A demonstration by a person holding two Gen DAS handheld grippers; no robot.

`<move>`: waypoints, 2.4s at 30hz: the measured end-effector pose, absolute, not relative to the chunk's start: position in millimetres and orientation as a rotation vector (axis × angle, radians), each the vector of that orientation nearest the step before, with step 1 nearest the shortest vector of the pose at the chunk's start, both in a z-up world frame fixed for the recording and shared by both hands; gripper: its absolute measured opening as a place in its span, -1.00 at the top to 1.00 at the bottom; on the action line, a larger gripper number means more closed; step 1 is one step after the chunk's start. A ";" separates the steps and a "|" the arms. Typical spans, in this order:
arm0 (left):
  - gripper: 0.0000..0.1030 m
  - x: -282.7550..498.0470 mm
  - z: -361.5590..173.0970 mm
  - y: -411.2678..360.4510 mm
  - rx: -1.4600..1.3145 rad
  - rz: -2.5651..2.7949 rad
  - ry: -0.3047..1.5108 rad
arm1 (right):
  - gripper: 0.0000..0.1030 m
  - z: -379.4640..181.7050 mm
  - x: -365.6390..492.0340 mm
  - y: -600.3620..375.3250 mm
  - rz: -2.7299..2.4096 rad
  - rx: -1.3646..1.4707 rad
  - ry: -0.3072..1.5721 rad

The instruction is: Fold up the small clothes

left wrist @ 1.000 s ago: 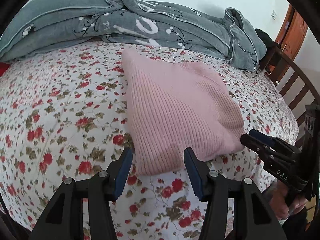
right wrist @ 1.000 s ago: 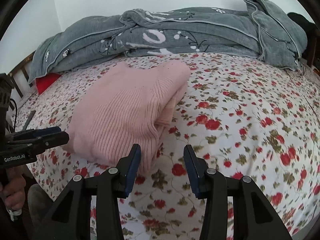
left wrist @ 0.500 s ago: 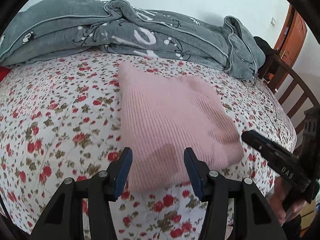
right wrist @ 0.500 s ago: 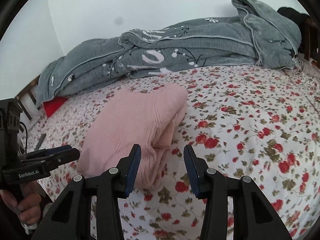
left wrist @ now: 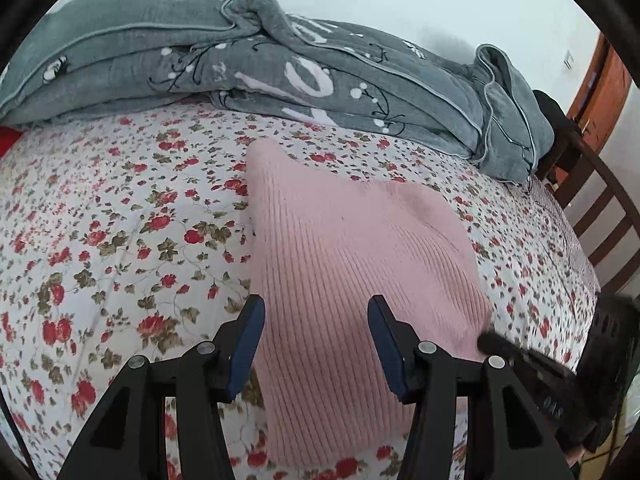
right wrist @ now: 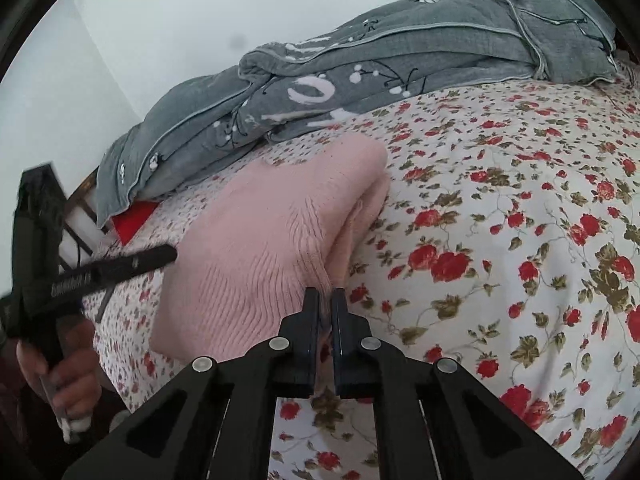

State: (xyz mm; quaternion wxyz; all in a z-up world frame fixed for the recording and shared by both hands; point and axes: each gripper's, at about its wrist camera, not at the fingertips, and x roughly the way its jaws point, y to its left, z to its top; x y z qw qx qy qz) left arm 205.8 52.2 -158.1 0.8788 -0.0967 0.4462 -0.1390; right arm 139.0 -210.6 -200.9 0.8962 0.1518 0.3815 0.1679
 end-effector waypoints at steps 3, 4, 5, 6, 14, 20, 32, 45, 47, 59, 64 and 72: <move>0.00 214.6 -157.6 51.3 -0.197 -0.290 0.919 | 0.84 -199.1 136.8 -212.1 0.372 0.309 0.809; 0.00 217.1 -157.2 49.3 -0.191 -0.294 0.915 | 0.81 -196.4 136.5 -214.4 0.381 0.318 0.805; 0.00 220.4 -156.9 46.6 -0.183 -0.299 0.909 | 0.79 -192.0 137.1 -216.7 0.383 0.328 0.794; 0.00 222.8 -156.7 44.1 -0.176 -0.301 0.906 | 0.77 -186.7 138.2 -218.7 0.381 0.335 0.777; 0.00 239.3 -164.6 23.7 -0.076 -0.278 0.870 | 0.74 -158.7 161.7 -206.0 0.338 0.259 0.681; -0.03 239.4 -173.4 23.0 -0.069 -0.287 0.869 | 0.74 -186.2 183.0 -182.3 0.276 0.182 0.753; -0.05 192.6 -161.2 39.1 -0.138 -0.306 0.917 | 0.37 -175.2 158.4 -187.1 0.249 0.208 0.809; -0.39 101.6 -85.7 67.8 -0.198 -0.295 0.811 | -0.53 -81.5 68.9 -199.6 0.154 0.164 0.704; -0.42 91.6 -78.4 67.6 -0.182 -0.282 0.795 | -0.71 -71.6 56.0 -197.0 0.121 0.135 0.690; -0.49 52.6 -58.6 57.8 -0.153 -0.274 0.781 | -0.91 -57.4 3.8 -185.6 0.037 0.036 0.667; -0.57 46.3 -59.1 57.1 -0.157 -0.251 0.778 | -0.97 -57.0 -6.6 -185.0 0.011 0.008 0.655; -0.59 42.0 -56.7 47.6 -0.116 -0.221 0.766 | -0.97 -59.4 -8.4 -192.1 0.008 0.035 0.665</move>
